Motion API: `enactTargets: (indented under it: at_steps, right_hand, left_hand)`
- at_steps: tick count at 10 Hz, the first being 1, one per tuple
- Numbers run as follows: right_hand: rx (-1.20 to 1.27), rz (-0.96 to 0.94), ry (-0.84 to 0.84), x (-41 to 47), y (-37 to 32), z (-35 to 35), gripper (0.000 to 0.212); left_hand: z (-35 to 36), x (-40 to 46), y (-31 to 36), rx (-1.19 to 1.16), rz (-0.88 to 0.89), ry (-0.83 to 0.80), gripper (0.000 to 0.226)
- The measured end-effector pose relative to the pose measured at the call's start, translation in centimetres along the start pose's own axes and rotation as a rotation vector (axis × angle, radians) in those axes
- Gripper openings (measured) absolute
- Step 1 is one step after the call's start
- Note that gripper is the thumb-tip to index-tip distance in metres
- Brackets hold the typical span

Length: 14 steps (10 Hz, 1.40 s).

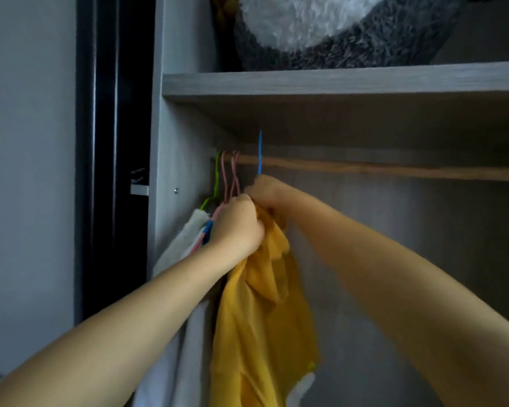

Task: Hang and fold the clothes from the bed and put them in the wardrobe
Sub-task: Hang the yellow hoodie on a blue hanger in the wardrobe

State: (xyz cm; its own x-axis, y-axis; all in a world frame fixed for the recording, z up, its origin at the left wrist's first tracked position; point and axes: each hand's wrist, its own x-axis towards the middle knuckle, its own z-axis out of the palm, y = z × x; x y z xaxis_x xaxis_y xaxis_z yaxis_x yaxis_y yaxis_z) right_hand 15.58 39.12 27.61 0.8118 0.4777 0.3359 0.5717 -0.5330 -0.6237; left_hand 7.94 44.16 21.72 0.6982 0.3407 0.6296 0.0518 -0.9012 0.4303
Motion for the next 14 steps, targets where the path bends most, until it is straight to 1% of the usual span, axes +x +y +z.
enactTargets:
  at_steps: [1, 2, 3, 4, 5, 6, 7, 8, 9, 10, 11, 12, 13, 14]
  right_hand:
    - [-0.172, 0.032, 0.050, 2.0, 1.6, 2.7, 0.032]
    - [-0.312, 0.043, 0.055, 2.5, 2.5, 3.0, 0.036]
    - [-0.289, 0.037, 0.053, 1.8, 1.8, 1.5, 0.032]
    - [-0.330, 0.046, 0.006, 2.5, 1.7, 0.7, 0.036]
    - [-0.381, 0.029, -0.038, 2.4, 3.4, 1.4, 0.041]
    - [-0.294, 0.014, 0.004, 1.4, 4.6, 2.4, 0.046]
    - [-0.324, -0.064, 0.019, -0.4, 4.9, 2.4, 0.048]
    - [-0.360, -0.058, 0.142, -2.7, 6.5, 1.3, 0.039]
    - [-0.436, 0.023, 0.222, -5.9, 9.1, -0.5, 0.039]
    - [-0.500, 0.133, 0.276, -10.1, 12.5, -2.4, 0.041]
    - [-0.564, 0.254, 0.321, -15.6, 16.8, -4.1, 0.040]
    - [-0.648, 0.340, 0.356, -22.6, 20.5, -6.1, 0.036]
    - [-0.703, 0.404, 0.433, -30.5, 23.3, -7.6, 0.030]
    - [-0.745, 0.519, 0.511, -39.3, 25.1, -8.4, 0.033]
  left_hand:
    - [1.8, -0.3, -1.8, 0.238, -0.035, -0.061, 0.044]
    - [3.2, -0.2, -2.6, 0.325, 0.023, -0.104, 0.058]
    - [2.8, 0.7, -1.8, 0.296, 0.061, -0.089, 0.046]
    - [2.3, 1.3, -0.8, 0.313, 0.080, -0.122, 0.045]
    - [3.8, 0.1, -1.7, 0.367, 0.098, -0.098, 0.057]
    - [4.6, -1.3, -2.9, 0.399, 0.153, -0.041, 0.062]
    - [3.9, -1.7, -3.1, 0.420, 0.136, -0.059, 0.064]
    - [3.3, -3.1, -2.9, 0.527, 0.242, 0.012, 0.063]
    - [3.4, -5.8, -1.0, 0.561, 0.468, 0.028, 0.060]
    - [5.2, -8.1, 2.0, 0.483, 0.593, -0.040, 0.058]
    - [7.8, -10.0, 5.0, 0.339, 0.645, -0.098, 0.050]
    - [10.4, -12.5, 8.8, 0.214, 0.709, -0.169, 0.043]
    - [13.0, -16.3, 13.1, 0.089, 0.812, -0.245, 0.041]
    - [15.8, -21.6, 17.4, -0.143, 0.891, -0.305, 0.036]
